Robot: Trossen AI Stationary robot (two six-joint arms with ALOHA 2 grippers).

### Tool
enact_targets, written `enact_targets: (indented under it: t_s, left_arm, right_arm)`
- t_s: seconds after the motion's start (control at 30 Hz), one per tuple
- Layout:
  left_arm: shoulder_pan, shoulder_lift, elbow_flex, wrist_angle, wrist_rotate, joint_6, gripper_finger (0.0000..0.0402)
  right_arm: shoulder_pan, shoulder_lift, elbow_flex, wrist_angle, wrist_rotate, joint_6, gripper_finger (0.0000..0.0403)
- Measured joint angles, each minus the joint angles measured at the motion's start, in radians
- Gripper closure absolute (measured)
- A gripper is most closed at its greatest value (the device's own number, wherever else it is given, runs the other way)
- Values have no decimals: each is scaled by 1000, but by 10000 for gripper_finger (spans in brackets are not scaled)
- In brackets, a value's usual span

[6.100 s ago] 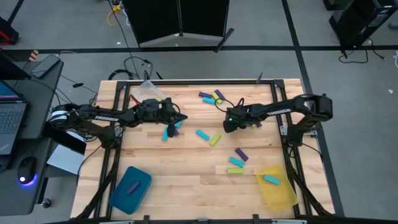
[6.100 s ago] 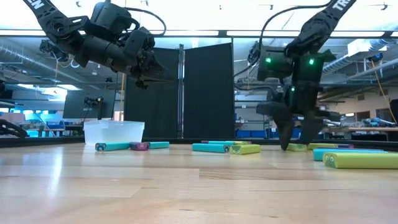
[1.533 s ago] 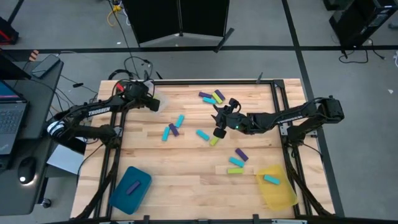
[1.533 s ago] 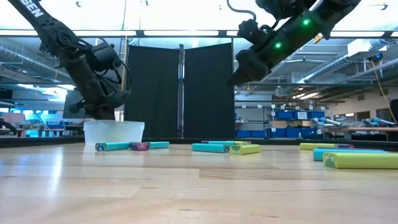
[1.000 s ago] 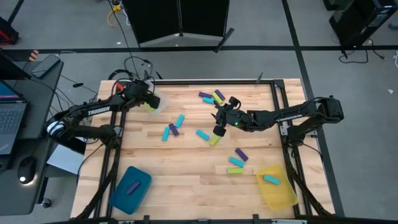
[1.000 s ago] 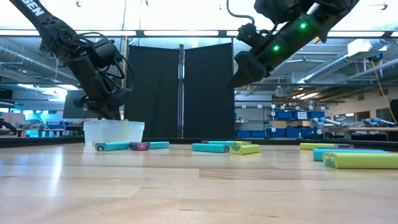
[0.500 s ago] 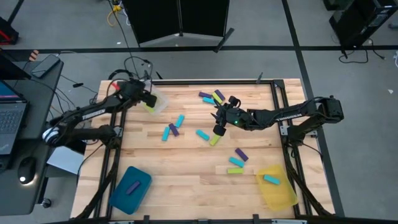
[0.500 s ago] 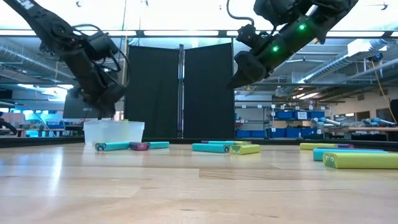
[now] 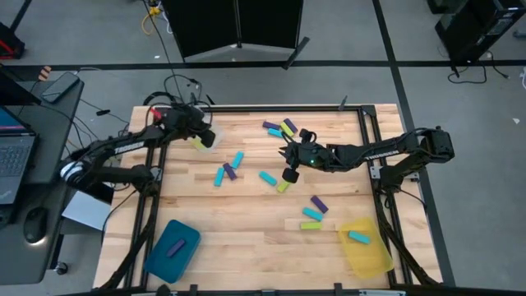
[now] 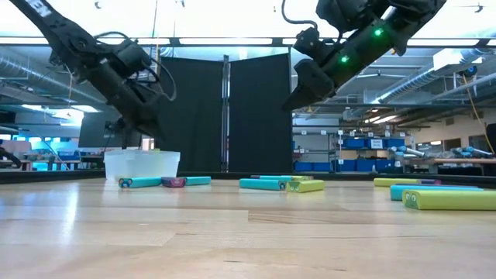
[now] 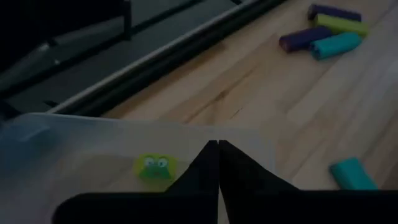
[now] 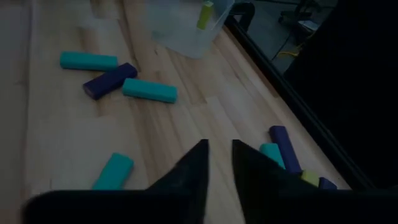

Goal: Sort blocks
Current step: Put the green block into the transparent bin, then put the blue block into the yellow bin

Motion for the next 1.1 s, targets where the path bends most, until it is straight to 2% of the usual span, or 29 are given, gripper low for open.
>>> enact_targets:
  t_s: [0.07, 0.13, 0.37, 0.67, 0.77, 0.87, 1.1]
  left_arm:
    - [0, 41, 0, 28, 4, 0, 391]
    - [0, 73, 13, 21, -20, 1, 390]
    - [1, 70, 60, -95, -250, 22, 394]
    - [0, -67, 64, -224, -311, -7, 395]
    - [-13, -119, 63, -216, -228, -28, 395]
    - [-45, -160, 44, -129, -117, -31, 395]
    - [-144, -204, -83, 224, 53, -96, 395]
  right_arm:
    - [0, 0, 0, 0, -1, -1, 380]
    - [0, 0, 0, 0, -1, -8, 393]
    - [-7, 0, 0, -6, -1, -7, 368]
    - [-12, 0, 0, -14, -13, 14, 392]
    - [-37, 0, 0, -14, -103, 67, 381]
    - [-97, 0, 0, -14, -185, 128, 362]
    - [-283, 0, 0, -14, -396, 132, 335]
